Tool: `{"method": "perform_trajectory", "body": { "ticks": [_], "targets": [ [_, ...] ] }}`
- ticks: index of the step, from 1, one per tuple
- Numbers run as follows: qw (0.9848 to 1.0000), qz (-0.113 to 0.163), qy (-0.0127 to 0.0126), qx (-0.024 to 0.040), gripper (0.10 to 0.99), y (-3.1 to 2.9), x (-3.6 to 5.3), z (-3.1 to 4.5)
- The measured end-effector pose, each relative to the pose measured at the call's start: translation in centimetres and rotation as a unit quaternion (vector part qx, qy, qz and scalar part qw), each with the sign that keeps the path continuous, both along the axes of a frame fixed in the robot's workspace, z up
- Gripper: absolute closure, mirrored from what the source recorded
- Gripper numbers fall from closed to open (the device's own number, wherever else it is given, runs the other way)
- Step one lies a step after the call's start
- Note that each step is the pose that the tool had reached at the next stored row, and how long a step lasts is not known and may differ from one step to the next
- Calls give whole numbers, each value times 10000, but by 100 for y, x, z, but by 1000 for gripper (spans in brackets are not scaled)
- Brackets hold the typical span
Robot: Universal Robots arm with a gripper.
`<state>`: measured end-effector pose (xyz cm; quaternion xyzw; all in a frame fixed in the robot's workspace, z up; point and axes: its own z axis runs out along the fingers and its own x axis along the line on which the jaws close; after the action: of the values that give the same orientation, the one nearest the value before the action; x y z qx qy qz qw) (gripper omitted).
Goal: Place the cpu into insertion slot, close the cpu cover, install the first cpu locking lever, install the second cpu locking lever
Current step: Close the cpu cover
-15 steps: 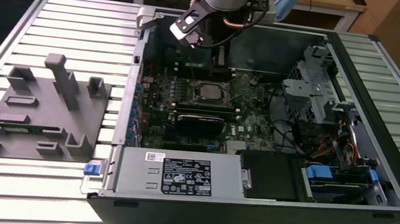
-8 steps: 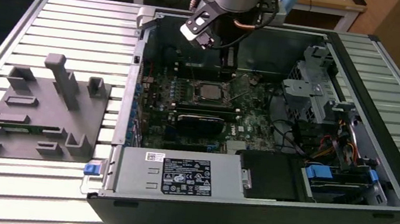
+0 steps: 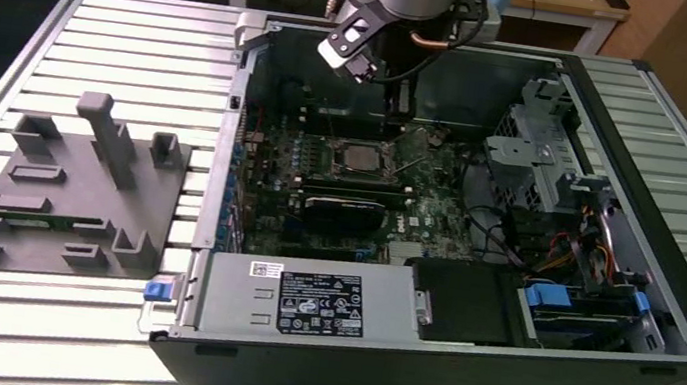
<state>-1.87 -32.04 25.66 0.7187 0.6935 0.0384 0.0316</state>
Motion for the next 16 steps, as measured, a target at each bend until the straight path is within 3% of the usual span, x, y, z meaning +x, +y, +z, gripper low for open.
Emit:
{"method": "perform_trajectory", "body": {
  "ticks": [9,16],
  "targets": [
    [10000,0,0,0,980,0,12,6],
    [10000,0,1,0,980,0,133,5]
  ]
}}
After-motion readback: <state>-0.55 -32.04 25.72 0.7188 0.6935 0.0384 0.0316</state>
